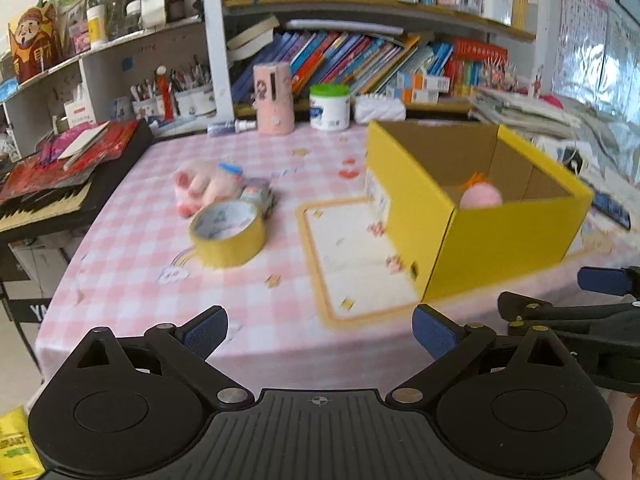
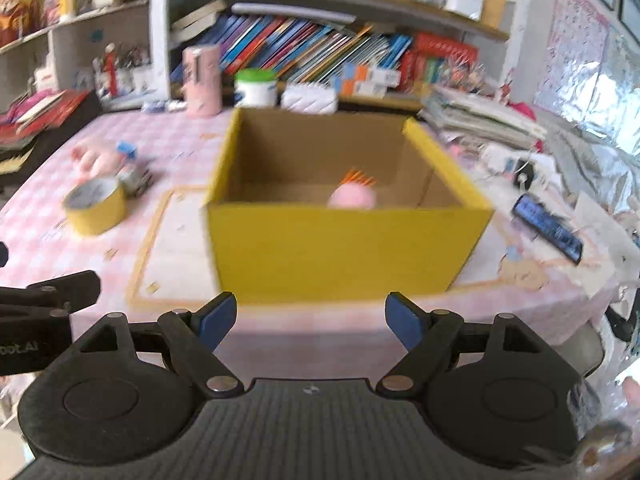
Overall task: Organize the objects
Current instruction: 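Withdraw both tools from the box toward the tape roll and plush pig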
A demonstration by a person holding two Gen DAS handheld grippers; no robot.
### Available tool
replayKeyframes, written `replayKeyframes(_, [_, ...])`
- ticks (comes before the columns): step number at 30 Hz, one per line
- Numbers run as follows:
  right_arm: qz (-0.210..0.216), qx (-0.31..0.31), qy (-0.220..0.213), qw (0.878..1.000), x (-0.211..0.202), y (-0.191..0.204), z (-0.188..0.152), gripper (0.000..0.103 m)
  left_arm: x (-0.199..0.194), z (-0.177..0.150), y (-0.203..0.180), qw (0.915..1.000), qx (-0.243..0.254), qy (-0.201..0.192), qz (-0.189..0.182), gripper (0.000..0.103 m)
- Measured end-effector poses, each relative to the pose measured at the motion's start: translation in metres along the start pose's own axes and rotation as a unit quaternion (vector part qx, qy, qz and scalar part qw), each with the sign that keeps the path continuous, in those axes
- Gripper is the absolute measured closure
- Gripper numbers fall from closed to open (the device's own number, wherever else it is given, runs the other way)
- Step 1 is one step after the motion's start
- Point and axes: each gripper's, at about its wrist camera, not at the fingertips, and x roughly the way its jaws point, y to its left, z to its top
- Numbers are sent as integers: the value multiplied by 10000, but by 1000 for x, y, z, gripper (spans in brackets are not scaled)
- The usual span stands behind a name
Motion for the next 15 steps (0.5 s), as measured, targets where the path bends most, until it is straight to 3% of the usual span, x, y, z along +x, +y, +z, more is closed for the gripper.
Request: replayKeyframes(15, [609,-332,342,9970,-24,91,-30,22,-31,-42,83,9969,-526,388,445,3])
